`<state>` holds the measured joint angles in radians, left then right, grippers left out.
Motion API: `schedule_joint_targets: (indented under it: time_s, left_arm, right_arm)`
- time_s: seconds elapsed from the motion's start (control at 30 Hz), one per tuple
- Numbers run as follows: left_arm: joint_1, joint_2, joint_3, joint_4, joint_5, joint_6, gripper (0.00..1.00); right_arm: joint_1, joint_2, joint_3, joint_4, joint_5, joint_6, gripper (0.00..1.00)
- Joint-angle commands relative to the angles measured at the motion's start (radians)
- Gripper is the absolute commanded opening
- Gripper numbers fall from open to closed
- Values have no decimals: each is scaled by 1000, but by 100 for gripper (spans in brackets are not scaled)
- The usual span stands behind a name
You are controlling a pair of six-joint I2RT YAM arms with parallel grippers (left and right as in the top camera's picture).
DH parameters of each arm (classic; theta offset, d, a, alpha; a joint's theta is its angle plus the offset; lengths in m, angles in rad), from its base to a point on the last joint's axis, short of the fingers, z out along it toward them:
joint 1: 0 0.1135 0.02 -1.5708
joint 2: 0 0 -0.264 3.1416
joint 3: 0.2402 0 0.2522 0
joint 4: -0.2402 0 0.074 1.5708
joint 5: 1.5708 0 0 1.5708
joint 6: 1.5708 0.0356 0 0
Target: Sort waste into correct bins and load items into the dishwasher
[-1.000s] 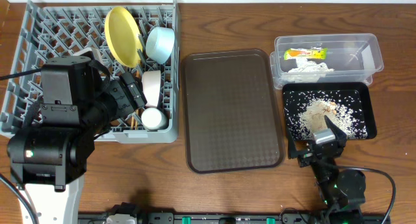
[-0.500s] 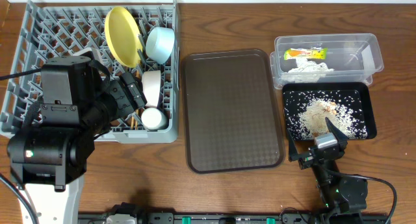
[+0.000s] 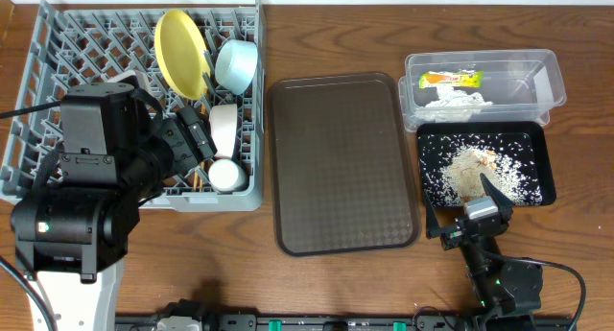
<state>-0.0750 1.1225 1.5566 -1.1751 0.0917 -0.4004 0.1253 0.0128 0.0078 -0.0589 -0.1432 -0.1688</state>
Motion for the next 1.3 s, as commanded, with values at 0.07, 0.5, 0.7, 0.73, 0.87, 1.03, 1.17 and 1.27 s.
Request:
schedule_joint_targets:
  time_s: [0.07, 0.5, 0.7, 0.73, 0.87, 1.03, 1.17, 1.27]
  left_arm:
    - [-1, 1, 12, -3, 2, -9, 88]
    - [1, -27, 9, -2, -75, 51, 88]
    - [61, -165, -111, 109, -134, 82, 88]
    - [78, -204, -160, 150, -133, 103, 88]
    - [119, -369, -377, 312, -126, 176, 88]
    - [134, -587, -674, 565, -126, 214, 88]
    - [136, -747, -914, 786, -126, 221, 88]
    - [136, -850, -1088, 942, -126, 244, 88]
  right_arm:
    - [-5, -7, -2, -2, -11, 11, 99]
    - [-5, -7, -2, -2, -11, 11, 99]
    - [-5, -7, -2, -2, -11, 11, 99]
    - [-5, -7, -2, -2, -11, 11, 99]
    - [-5, -7, -2, -2, -11, 11, 99]
    - [-5, -7, -2, -2, -11, 11, 99]
    - [-5, -7, -2, -2, -11, 11, 99]
    - [-5, -7, -2, -2, -11, 11, 99]
